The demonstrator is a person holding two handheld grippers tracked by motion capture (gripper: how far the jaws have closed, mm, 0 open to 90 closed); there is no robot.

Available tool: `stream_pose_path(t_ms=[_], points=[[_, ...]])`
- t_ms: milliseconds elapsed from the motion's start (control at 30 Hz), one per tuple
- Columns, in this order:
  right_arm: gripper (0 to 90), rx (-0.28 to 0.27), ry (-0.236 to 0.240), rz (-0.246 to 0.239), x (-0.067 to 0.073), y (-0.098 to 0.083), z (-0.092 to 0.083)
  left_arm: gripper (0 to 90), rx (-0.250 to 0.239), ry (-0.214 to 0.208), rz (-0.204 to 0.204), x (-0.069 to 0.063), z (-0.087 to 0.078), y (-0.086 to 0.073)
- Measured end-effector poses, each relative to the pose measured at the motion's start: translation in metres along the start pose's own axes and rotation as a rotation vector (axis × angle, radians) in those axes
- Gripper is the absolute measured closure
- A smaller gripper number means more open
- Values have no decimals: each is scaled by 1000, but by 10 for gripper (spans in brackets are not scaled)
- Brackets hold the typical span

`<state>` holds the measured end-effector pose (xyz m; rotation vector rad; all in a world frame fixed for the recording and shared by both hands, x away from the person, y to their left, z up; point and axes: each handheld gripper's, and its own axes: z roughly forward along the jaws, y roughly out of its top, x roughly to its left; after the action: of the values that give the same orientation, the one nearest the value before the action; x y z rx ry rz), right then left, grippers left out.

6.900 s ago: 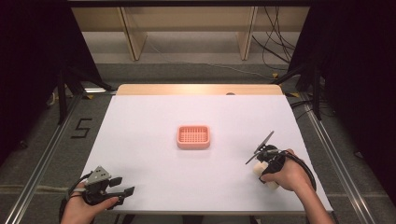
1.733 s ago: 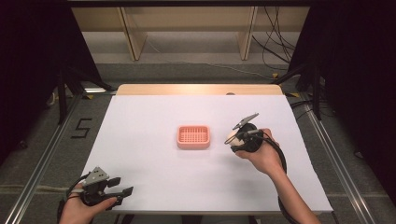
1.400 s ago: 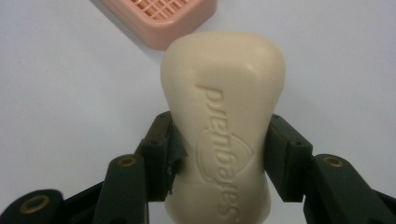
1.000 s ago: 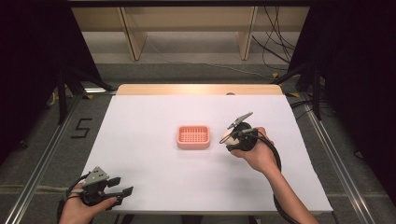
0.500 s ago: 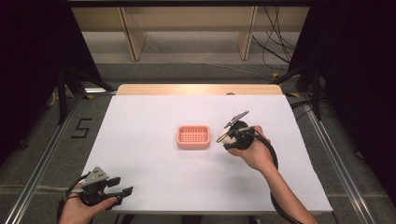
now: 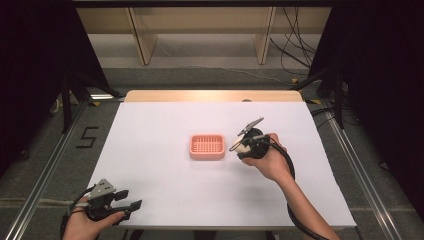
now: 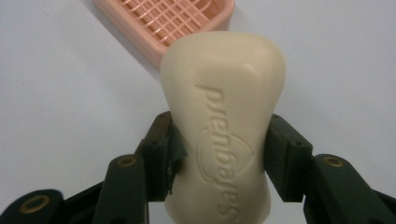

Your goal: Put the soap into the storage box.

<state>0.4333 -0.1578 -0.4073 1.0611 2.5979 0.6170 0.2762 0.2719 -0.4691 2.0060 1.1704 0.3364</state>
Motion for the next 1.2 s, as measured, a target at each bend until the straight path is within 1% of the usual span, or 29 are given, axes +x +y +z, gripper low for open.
stream_pose_path(t_ms=[33, 67, 100, 133, 167, 200, 233, 267, 300, 333, 367, 433, 467, 500, 533, 567, 600, 667, 733, 767, 800, 833, 867, 900, 967, 1000, 1067, 1167, 1200], points=[[505, -2, -1, -7, 0, 0, 1, 347, -5, -5, -5, 0, 0, 0], [505, 2, 8, 1, 0, 1, 0, 347, -1, -3, -6, 0, 0, 0], [505, -4, -2, -8, 0, 2, 0, 347, -19, -6, -25, -1, 1, -1], [505, -1, -4, -10, 0, 3, 1, 347, -6, -10, -27, -1, 0, -1], [505, -4, 2, -12, 0, 3, 2, 347, -6, 6, -15, 0, 0, -2], [505, -2, 3, -6, 1, 4, 2, 347, 5, 4, -7, 1, -2, -1], [505, -4, 2, -14, 1, 5, 3, 347, 8, -2, -6, 1, -3, -2], [505, -2, 2, -18, 1, 6, 3, 347, -8, 1, -15, 0, -2, -3], [505, -7, 3, -22, 0, 7, 3, 347, 5, -3, -13, 1, -3, -2], [505, -6, 3, -12, 1, 7, 4, 347, -2, 0, -22, 0, -4, -3], [505, -3, 1, -19, 1, 8, 4, 347, -3, -1, -22, 0, -4, -4], [505, -2, 5, -22, 1, 10, 5, 347, 11, 8, -20, 1, -6, -4], [505, -3, 5, -26, 1, 11, 5, 347, -7, 3, -28, 0, -5, -5], [505, -4, 4, -35, 0, 11, 5, 347, -7, 6, -31, 0, -6, -5], [505, 0, 13, -28, 1, 12, 5, 347, -5, 10, -28, 1, -6, -5], [505, -1, 5, -27, 1, 13, 6, 347, -6, 12, -36, 0, -7, -6], [505, -4, 8, -37, 0, 14, 6, 347, 3, 12, -31, 1, -8, -6], [505, -1, 7, -40, 1, 16, 6, 347, 1, 16, -32, 1, -8, -7], [505, -3, 11, -55, 0, 17, 7, 347, -2, 19, -34, 1, -9, -8], [505, 0, 15, -47, 1, 19, 8, 347, 3, 20, -31, 2, -10, -8], [505, -1, 14, -51, 1, 19, 8, 347, -7, 14, -52, 1, -9, -9], [505, 0, 23, -40, 2, 20, 8, 347, -6, 20, -50, 1, -9, -9], [505, 1, 16, -48, 2, 21, 9, 347, 2, 30, -37, 2, -10, -9], [505, 2, 15, -47, 2, 21, 9, 347, 5, 22, -27, 3, -11, -9], [505, -4, 16, -64, 1, 23, 10, 347, -12, 25, -44, 1, -10, -10], [505, 4, 15, -47, 2, 24, 9, 348, -12, 25, -47, 1, -11, -10], [505, -6, 13, -61, 1, 25, 9, 348, -11, 27, -46, 2, -11, -11], [505, 2, 19, -54, 2, 26, 10, 348, -5, 32, -45, 2, -12, -11], [505, 1, 20, -63, 1, 26, 11, 347, -4, 31, -42, 2, -12, -11]])
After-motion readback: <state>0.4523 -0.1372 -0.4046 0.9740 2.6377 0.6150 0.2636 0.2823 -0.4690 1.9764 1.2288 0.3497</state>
